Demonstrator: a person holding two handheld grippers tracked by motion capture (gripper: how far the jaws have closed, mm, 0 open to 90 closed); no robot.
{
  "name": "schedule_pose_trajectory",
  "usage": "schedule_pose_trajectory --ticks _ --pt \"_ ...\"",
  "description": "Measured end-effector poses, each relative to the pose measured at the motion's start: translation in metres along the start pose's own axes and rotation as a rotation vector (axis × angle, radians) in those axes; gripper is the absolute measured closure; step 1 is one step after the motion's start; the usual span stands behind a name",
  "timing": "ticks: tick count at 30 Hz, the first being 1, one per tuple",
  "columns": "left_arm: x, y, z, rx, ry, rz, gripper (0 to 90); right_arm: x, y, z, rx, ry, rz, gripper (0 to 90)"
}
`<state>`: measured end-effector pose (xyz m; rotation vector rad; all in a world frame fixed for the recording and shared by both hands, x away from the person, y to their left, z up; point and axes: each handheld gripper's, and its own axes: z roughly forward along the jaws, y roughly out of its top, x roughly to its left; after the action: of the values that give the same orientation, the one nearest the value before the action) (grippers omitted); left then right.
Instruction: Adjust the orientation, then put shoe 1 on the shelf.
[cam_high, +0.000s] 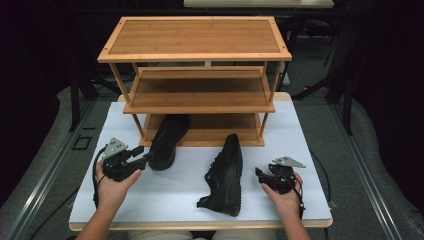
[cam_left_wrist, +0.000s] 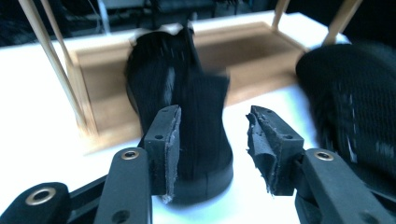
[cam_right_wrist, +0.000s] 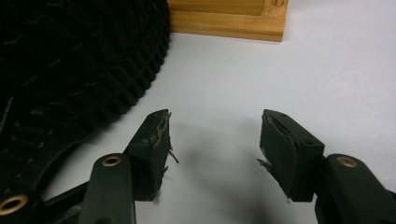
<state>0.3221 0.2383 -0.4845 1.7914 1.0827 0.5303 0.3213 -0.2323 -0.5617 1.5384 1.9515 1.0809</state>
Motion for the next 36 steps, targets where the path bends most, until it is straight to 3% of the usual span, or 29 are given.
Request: schedule_pose_trajectory --ticks 4,7,10,13,16,18,23,28,36 --pt "0.000 -0.015 0.010 0.066 -0.016 0.032 55.6 0.000 0.000 0.001 0.003 0.003 0.006 42.3" --pt "-0.001 -0.018 0.021 0.084 -0.011 0.016 55.6 0.000 0.000 0.001 0.002 -0.001 0.000 42.3" --pt "-0.003 -0.020 0.026 0.091 0.009 0.046 55.7 -0.001 -0.001 0.001 0.009 -0.001 0.006 42.3" --pt "-0.003 -0.022 0.028 0.090 0.014 0.062 55.6 -0.002 -0.002 0.002 0.012 -0.005 0.004 42.3" --pt "0.000 -0.023 0.031 0.080 0.029 0.044 56.8 -0.003 -0.003 0.001 0.011 0.001 0.010 42.3" --pt "0.002 -0.021 0.033 0.075 0.022 0.028 60.7 -0.003 -0.003 0.001 0.012 0.005 0.012 42.4" --pt "0.000 -0.014 0.041 0.075 0.045 0.046 65.0 -0.001 -0.003 -0.001 0.000 -0.001 0.014 42.4" --pt "-0.001 -0.006 0.050 0.061 0.038 0.049 66.6 0.000 -0.002 -0.002 -0.002 0.002 0.005 42.4" --pt "0.000 0.008 0.065 0.015 0.018 -0.016 71.4 0.001 -0.002 -0.004 -0.010 0.006 0.001 42.4"
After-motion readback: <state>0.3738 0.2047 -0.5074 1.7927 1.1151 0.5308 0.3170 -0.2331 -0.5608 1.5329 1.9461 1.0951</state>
